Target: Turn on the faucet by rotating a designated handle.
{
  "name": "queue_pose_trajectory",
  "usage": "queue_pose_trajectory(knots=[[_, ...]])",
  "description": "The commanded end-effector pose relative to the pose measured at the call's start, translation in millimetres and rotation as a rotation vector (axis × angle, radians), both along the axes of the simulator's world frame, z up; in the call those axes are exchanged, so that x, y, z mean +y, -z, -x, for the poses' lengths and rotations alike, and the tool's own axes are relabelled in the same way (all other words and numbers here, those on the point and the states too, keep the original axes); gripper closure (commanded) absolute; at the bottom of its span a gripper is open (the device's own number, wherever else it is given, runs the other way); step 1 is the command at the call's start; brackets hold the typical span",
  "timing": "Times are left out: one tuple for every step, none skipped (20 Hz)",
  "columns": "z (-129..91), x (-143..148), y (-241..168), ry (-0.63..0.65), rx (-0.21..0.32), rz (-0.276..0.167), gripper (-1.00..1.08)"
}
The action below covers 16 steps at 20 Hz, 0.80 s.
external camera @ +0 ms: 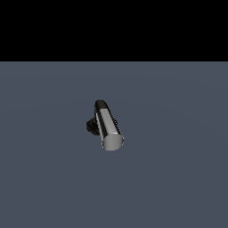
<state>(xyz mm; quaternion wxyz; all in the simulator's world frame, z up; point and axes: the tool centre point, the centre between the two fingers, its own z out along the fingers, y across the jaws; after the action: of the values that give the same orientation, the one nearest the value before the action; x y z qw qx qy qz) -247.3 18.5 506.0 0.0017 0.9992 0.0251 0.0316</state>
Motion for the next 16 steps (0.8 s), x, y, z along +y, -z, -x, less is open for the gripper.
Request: queue_pose_trajectory(knots=[[0.0, 0.0, 0.0, 0.000, 0.000, 0.000, 1.08], [0.0, -0.1, 0.2, 0.000, 0.000, 0.000, 1.08], [-0.2, 0.1, 1.0, -0.001, 0.000, 0.000, 1.08], [-0.4, 0.2, 2.2, -0.002, 0.000, 0.000, 1.08], [-0.8, 0.3, 4.0, -0.003, 0.001, 0.000, 1.08], [-1.2, 0.4, 6.2, -0.004, 0.001, 0.000, 1.08], [-1.8, 0.6, 9.0, -0.006, 0.001, 0.000, 1.08], [-2.4, 0.8, 12.2, -0.009, 0.002, 0.000, 1.08], [-3.1, 1.1, 16.0, -0.011, 0.003, 0.000, 1.08], [-4.0, 1.4, 20.3, -0.014, 0.003, 0.000, 1.08], [-4.9, 1.7, 25.1, -0.018, 0.004, 0.000, 1.08], [-5.9, 2.1, 30.4, -0.021, 0.005, 0.001, 1.08], [-7.0, 2.5, 36.2, -0.026, 0.006, 0.001, 1.08], [-8.2, 3.0, 42.5, -0.030, 0.007, 0.001, 1.08], [-9.4, 3.5, 49.2, -0.035, 0.008, 0.001, 1.08], [-10.8, 4.0, 56.4, -0.040, 0.009, 0.001, 1.08]])
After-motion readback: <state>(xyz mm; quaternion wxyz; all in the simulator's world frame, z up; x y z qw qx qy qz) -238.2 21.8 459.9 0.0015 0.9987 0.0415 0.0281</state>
